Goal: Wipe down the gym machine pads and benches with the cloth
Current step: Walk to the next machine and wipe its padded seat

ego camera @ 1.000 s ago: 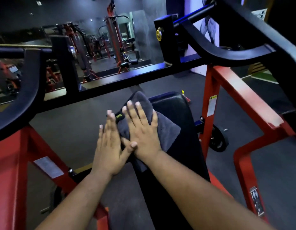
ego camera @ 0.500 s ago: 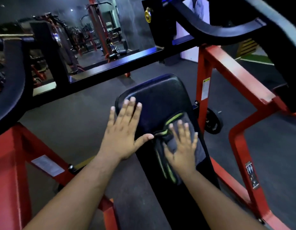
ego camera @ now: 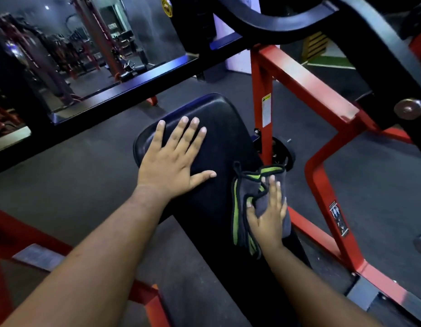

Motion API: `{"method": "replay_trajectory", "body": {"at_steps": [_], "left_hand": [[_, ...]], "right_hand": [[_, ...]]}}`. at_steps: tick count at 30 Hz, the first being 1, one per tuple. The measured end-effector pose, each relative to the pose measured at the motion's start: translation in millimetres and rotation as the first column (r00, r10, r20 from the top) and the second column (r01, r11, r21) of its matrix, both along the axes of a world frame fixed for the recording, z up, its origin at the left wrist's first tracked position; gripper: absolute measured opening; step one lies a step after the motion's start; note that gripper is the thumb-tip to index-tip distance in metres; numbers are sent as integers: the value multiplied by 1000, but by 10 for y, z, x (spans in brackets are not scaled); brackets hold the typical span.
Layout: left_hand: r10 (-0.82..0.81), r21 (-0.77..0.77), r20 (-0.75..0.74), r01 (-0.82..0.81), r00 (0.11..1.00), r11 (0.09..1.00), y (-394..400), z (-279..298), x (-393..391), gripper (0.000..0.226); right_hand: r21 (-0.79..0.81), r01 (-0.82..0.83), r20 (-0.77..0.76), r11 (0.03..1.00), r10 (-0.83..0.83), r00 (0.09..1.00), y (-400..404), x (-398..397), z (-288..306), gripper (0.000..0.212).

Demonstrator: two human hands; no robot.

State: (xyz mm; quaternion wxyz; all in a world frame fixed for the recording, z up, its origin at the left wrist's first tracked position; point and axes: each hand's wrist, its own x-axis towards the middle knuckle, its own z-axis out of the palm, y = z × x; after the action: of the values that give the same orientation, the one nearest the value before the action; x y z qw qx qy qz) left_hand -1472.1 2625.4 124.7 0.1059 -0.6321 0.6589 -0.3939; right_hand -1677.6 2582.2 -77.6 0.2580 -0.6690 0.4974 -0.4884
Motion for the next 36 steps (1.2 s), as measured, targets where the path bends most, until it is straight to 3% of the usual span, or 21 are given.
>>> {"method": "replay_trajectory", "body": {"at_steps": [3,5,8,11,15,22,26,30,33,36], "left_hand": [[17,2,14,-17,1000,1000,7,-17,-13,98],[11,-6,18,-11,1000,1000,6,-24,-15,97],[-19,-15,-1,19,1000,1000,2,-22,6,97],[-42,-23,7,42,999,999,8,-27,8,101],[-39,-36,-1,38,999,999,8,-8,12,98],[-80,-63,-34,78,996,995,2,-21,24,73],[-203,-104,-103,192,974,976,60,-5,52,76],[-266,-67,-83,261,960,963,131,2,76,77],[-266,41,-13,266,964,963,130,-39,53,77],[-360,284,157,307,920,909,188,-375,-94,82]], "right_hand": [[15,39,-81,999,-38,996,-149,156,215,78],[9,70,-47,997,-70,996,-309,355,621,75],[-27,-3,-84,1000,1,996,-449,569,1107,78],[-63,-104,-209,993,89,974,-407,444,984,100],[23,-130,-386,991,129,914,-160,184,542,123],[-2,68,-107,998,-68,992,-14,438,616,88],[-68,76,-111,995,-83,990,414,858,815,92],[-138,-6,-161,990,-16,987,808,865,355,82],[14,135,-57,991,-134,989,868,550,-173,85],[247,165,70,955,-187,980,771,377,-235,95]]}}
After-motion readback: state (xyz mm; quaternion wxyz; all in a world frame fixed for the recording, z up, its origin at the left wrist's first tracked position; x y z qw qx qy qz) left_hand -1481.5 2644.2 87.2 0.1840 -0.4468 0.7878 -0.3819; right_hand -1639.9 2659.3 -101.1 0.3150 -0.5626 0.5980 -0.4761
